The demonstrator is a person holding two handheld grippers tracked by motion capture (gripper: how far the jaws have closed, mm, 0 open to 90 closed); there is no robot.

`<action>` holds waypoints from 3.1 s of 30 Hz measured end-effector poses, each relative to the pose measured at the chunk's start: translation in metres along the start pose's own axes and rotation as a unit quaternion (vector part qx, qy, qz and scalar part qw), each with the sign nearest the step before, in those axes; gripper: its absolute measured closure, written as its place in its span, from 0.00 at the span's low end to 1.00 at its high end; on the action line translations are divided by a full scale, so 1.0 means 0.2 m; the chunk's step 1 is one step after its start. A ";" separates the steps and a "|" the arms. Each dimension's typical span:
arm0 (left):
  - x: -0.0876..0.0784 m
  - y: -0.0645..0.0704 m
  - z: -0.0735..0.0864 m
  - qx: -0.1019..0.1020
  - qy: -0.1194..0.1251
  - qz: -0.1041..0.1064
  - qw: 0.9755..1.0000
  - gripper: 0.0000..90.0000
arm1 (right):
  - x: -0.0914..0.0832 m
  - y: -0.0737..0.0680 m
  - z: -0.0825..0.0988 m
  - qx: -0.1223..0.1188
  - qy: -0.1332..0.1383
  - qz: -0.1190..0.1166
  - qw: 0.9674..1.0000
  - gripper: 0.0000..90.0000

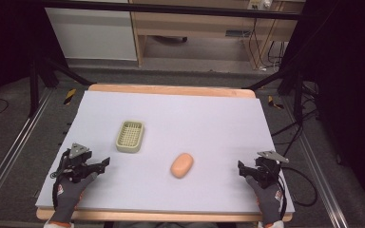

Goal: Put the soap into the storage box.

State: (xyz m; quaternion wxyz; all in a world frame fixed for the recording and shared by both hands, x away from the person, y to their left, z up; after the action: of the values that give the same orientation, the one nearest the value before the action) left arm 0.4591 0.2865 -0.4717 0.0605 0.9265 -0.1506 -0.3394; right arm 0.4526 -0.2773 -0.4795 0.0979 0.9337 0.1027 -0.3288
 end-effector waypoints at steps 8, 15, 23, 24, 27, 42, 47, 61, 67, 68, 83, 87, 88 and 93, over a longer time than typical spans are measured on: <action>-0.02 0.06 -0.01 0.003 0.003 0.019 1.000 0.30 | -0.01 -0.02 0.00 -0.016 0.005 -0.006 1.000 0.07; -0.02 0.11 -0.02 0.010 0.002 0.029 1.000 0.30 | -0.01 -0.02 -0.01 -0.022 0.006 -0.001 1.000 0.07; -0.01 0.21 -0.02 0.020 0.002 0.040 0.999 0.29 | -0.01 -0.04 -0.01 -0.023 0.009 -0.001 1.000 0.07; 0.00 0.22 -0.02 0.023 0.002 0.041 0.999 0.29 | -0.01 -0.04 -0.01 -0.025 0.011 0.001 1.000 0.07; 0.00 0.26 -0.02 0.029 0.001 0.046 0.999 0.29 | -0.02 -0.03 -0.01 -0.024 0.016 0.002 1.000 0.07; 0.05 0.42 -0.01 0.063 -0.017 0.069 0.995 0.27 | -0.02 -0.04 -0.01 -0.024 0.020 0.001 1.000 0.07; 0.05 0.46 0.00 0.069 -0.022 0.078 0.994 0.27 | -0.02 -0.04 -0.01 -0.025 0.021 0.004 0.999 0.07; 0.08 0.53 -0.03 0.086 -0.032 0.088 0.992 0.26 | -0.01 -0.05 -0.02 -0.028 0.022 0.000 0.999 0.06; 0.09 0.57 -0.06 0.093 -0.033 0.095 0.991 0.25 | -0.01 -0.05 -0.02 -0.029 0.026 0.000 0.999 0.06; 0.08 0.58 -0.08 0.092 -0.031 0.099 0.990 0.25 | -0.01 -0.05 -0.02 -0.026 0.026 0.001 0.999 0.06; 0.12 0.72 -0.14 0.106 -0.037 0.115 0.987 0.25 | -0.01 -0.05 -0.02 -0.029 0.024 0.004 0.999 0.06; 0.14 0.75 -0.14 0.113 -0.044 0.118 0.986 0.24 | -0.01 -0.05 -0.02 -0.030 0.025 0.004 0.999 0.06; 0.15 0.77 -0.14 0.114 -0.047 0.120 0.985 0.24 | -0.01 -0.05 -0.02 -0.031 0.025 0.004 0.999 0.06; 0.17 0.81 -0.15 0.121 -0.052 0.124 0.984 0.24 | -0.01 -0.06 -0.02 -0.031 0.023 0.003 0.999 0.06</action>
State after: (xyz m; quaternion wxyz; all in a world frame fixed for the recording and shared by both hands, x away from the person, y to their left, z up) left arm 0.4638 0.1229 -0.4352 -0.0179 0.8823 -0.3073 -0.3561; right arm 0.4508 -0.2658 -0.4765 0.1253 0.9380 0.1118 -0.3033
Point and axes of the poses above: each handheld gripper's, and its own axes: x roughly forward along the jaws, z roughly out of its underside, y roughly to its right, the point moved 1 cm from there along x, roughly forward along the jaws, and after that the axes turned 11 degrees about -x, right-handed, at the moved point
